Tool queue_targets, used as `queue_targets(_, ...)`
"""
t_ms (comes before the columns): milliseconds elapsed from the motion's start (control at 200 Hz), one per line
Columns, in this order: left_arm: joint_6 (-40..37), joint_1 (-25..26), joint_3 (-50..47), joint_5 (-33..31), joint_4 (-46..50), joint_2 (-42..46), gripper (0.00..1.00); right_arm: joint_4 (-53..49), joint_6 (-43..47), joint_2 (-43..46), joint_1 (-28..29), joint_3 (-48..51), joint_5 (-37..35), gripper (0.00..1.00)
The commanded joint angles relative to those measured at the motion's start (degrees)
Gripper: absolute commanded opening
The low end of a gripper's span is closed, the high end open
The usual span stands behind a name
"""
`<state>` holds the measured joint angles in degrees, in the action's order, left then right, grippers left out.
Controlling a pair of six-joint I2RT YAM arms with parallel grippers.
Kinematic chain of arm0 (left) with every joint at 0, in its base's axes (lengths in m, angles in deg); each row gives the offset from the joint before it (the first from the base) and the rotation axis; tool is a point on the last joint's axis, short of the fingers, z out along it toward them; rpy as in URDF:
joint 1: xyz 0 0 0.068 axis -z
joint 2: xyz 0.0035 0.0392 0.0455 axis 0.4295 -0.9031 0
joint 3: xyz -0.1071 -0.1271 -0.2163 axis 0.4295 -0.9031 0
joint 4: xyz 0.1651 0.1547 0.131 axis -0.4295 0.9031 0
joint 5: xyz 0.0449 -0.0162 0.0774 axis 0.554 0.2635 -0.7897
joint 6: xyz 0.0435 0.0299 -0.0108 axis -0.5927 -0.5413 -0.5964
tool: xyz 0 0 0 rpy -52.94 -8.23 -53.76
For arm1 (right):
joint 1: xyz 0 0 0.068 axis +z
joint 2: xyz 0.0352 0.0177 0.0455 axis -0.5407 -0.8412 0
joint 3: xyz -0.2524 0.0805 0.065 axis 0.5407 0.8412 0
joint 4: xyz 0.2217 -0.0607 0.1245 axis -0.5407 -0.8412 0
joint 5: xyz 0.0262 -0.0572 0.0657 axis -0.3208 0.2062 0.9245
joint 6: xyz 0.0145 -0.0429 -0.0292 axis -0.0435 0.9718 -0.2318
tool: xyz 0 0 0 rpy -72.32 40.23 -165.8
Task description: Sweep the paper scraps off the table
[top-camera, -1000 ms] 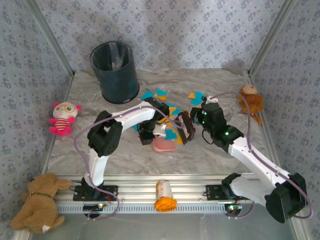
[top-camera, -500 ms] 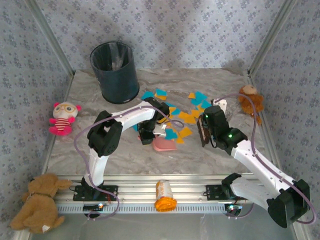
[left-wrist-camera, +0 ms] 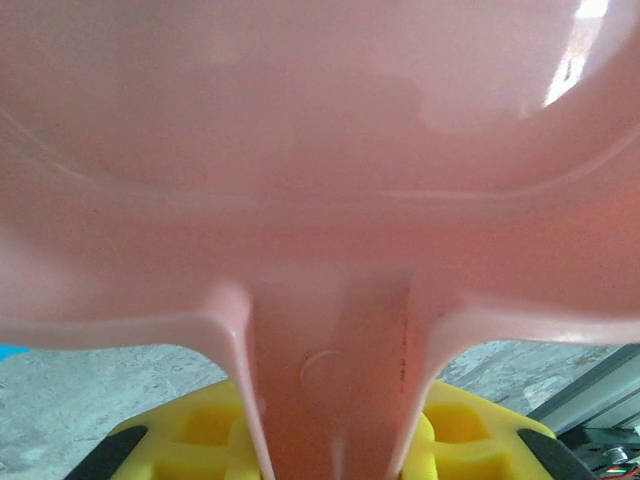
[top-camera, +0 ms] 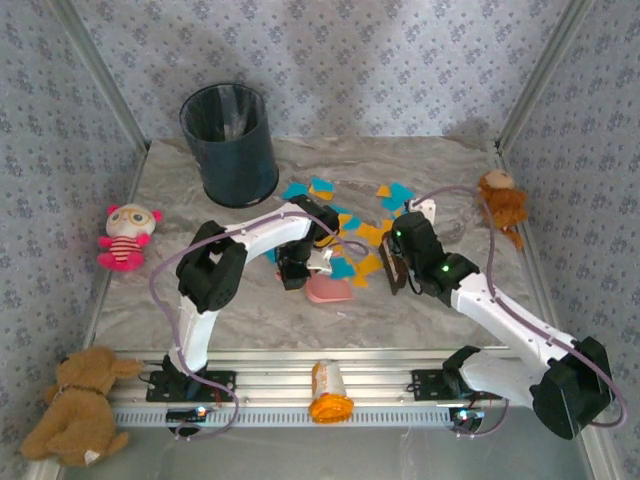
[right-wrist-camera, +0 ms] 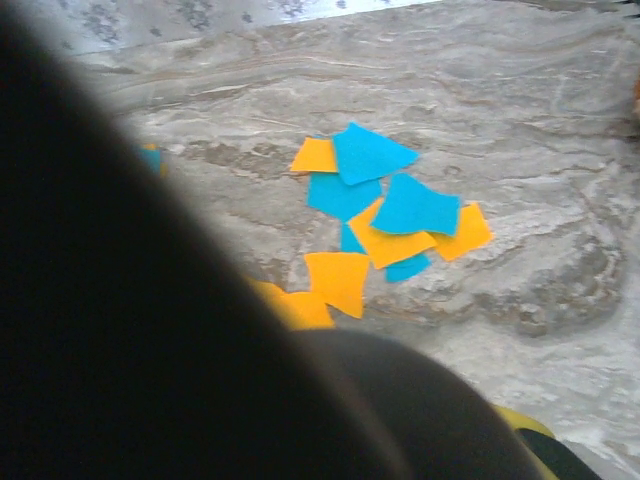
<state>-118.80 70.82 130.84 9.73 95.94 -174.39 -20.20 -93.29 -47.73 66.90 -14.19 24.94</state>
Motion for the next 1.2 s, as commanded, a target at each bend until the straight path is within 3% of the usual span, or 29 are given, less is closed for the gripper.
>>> queue_targets(0, 1.06, -0.09, 0.48, 0.81, 1.13, -0.95, 0.00, 2.17, -2.35, -1.68, 1.29, 0.44, 2.65, 0.00)
queue_targets(924, 1.90, -0.12, 0.54, 1.61, 0.02, -1.21, 0.00, 8.70, -5.98, -3.92, 2.89, -0.65, 14.74, 0.00)
queue_targets(1194, 1.44, -0.07, -0.64, 1.53, -1.06, -0.45, 0.00, 12.62, -7.82, -2.22, 0.62, 0.40, 21.92, 0.00)
